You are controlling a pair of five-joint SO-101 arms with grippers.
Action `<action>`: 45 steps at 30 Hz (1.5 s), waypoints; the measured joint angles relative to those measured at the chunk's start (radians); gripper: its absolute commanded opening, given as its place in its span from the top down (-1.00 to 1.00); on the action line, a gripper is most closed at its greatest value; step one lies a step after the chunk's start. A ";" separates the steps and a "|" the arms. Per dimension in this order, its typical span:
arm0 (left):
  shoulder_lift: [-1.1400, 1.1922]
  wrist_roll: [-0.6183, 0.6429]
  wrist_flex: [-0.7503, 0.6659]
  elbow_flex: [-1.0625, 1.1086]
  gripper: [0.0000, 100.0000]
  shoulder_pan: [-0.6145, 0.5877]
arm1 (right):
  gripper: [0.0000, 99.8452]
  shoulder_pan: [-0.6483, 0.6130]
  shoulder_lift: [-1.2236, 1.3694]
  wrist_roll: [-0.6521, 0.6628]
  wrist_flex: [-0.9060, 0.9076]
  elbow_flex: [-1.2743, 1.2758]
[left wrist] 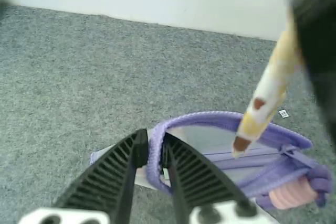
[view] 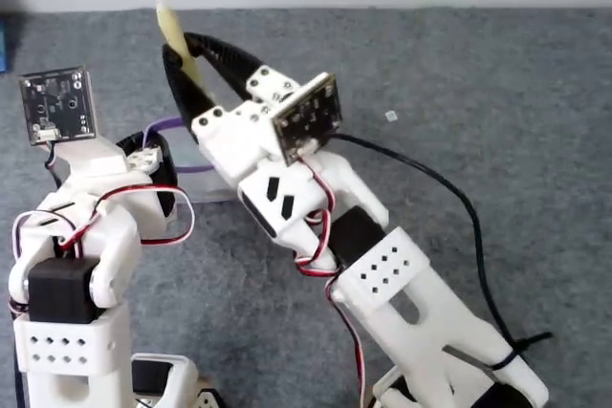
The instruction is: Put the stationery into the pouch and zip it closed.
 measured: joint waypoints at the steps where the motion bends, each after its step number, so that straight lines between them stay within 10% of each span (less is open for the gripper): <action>1: 0.000 0.000 0.000 0.000 0.98 0.000 | 0.98 0.000 0.000 0.000 0.006 0.017; 10: 0.000 0.000 0.000 0.000 0.98 0.000 | 0.50 -0.055 -0.068 -0.043 0.439 0.026; 24: 0.000 0.000 0.000 0.000 0.98 0.000 | 0.88 0.074 -0.094 -0.051 0.896 -0.376; 33: 0.000 0.000 0.000 0.000 0.98 0.000 | 0.73 0.129 -0.095 -0.236 1.401 -0.431; 45: 0.000 -0.002 0.000 0.000 0.98 0.000 | 0.72 0.023 -0.097 -0.367 1.407 -0.310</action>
